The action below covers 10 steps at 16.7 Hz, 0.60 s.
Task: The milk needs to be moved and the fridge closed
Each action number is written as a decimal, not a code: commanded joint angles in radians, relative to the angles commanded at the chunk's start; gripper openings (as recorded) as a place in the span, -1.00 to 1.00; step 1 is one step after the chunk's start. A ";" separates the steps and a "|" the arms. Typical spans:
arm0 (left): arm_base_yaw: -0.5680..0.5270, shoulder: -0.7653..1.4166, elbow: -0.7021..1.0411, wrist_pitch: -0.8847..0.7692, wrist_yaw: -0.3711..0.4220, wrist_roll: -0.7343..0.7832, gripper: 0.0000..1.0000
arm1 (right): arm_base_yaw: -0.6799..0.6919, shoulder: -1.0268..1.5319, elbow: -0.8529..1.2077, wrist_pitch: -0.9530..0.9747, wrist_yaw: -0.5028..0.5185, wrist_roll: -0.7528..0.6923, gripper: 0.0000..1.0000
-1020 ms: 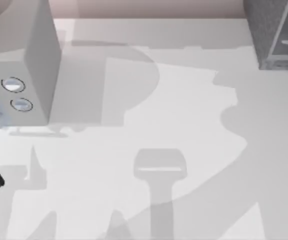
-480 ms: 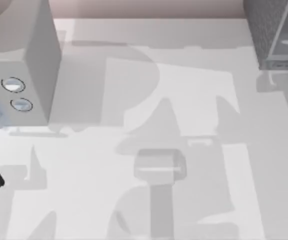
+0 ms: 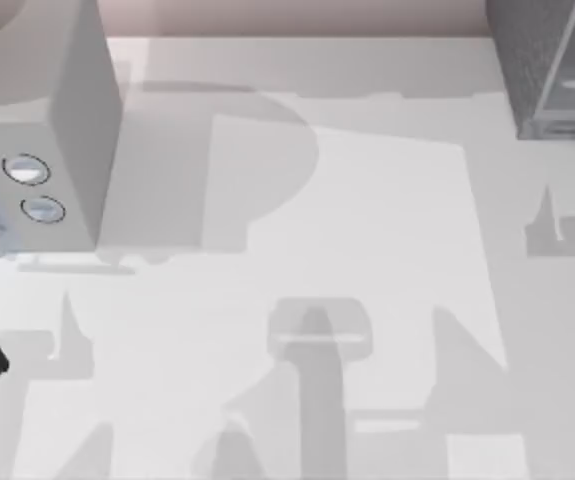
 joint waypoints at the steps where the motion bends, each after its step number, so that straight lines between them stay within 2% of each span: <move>1: 0.000 0.000 0.000 0.000 0.000 0.000 1.00 | -0.001 -0.061 -0.039 -0.038 0.004 -0.007 1.00; 10: 0.000 0.000 0.000 0.000 0.000 0.000 1.00 | 0.002 -0.641 -0.281 -0.306 -0.006 -0.031 1.00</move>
